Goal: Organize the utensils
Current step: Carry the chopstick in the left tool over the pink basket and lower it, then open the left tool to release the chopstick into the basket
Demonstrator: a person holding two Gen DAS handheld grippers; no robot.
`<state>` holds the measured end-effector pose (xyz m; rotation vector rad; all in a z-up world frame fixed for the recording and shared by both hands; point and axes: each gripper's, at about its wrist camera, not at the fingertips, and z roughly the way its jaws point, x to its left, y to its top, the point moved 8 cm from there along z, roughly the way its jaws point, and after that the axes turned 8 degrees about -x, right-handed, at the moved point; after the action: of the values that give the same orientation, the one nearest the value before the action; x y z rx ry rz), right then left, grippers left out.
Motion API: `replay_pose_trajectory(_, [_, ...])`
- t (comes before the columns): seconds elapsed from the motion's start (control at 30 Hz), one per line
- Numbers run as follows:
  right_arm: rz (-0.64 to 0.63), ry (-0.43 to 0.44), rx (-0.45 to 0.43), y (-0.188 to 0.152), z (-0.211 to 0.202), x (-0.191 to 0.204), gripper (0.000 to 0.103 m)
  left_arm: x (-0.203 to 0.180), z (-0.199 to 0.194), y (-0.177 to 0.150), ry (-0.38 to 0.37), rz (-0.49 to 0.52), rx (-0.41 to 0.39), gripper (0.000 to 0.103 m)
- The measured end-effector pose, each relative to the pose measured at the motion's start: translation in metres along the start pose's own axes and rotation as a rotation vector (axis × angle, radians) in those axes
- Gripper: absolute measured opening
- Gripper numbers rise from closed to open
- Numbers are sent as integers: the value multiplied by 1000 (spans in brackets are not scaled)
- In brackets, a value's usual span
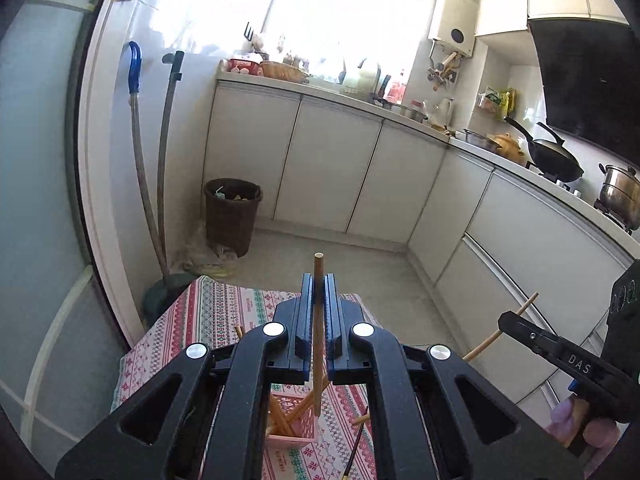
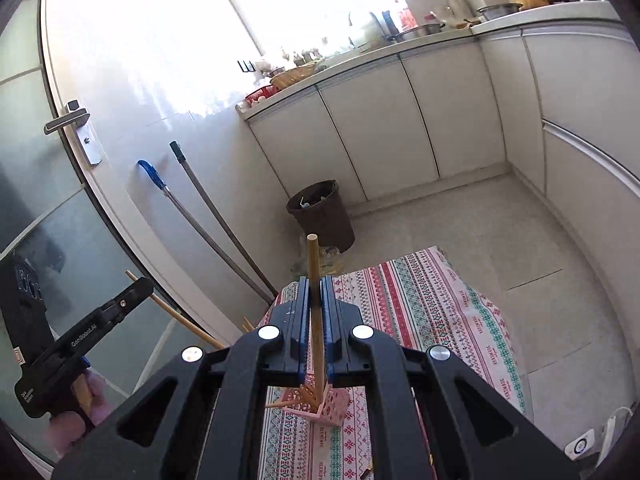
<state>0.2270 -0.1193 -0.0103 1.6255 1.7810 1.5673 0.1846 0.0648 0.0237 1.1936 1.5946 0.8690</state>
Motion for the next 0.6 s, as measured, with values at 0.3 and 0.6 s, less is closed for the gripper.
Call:
replay_pose_trajectory(0.3, [22, -11, 32, -9, 21, -2, 6, 41, 40, -35, 133, -58, 134, 5])
replay_pose_trajectory(0.6, [-3, 3, 30, -12, 30, 21, 6, 40, -13, 2, 119, -48, -17, 15])
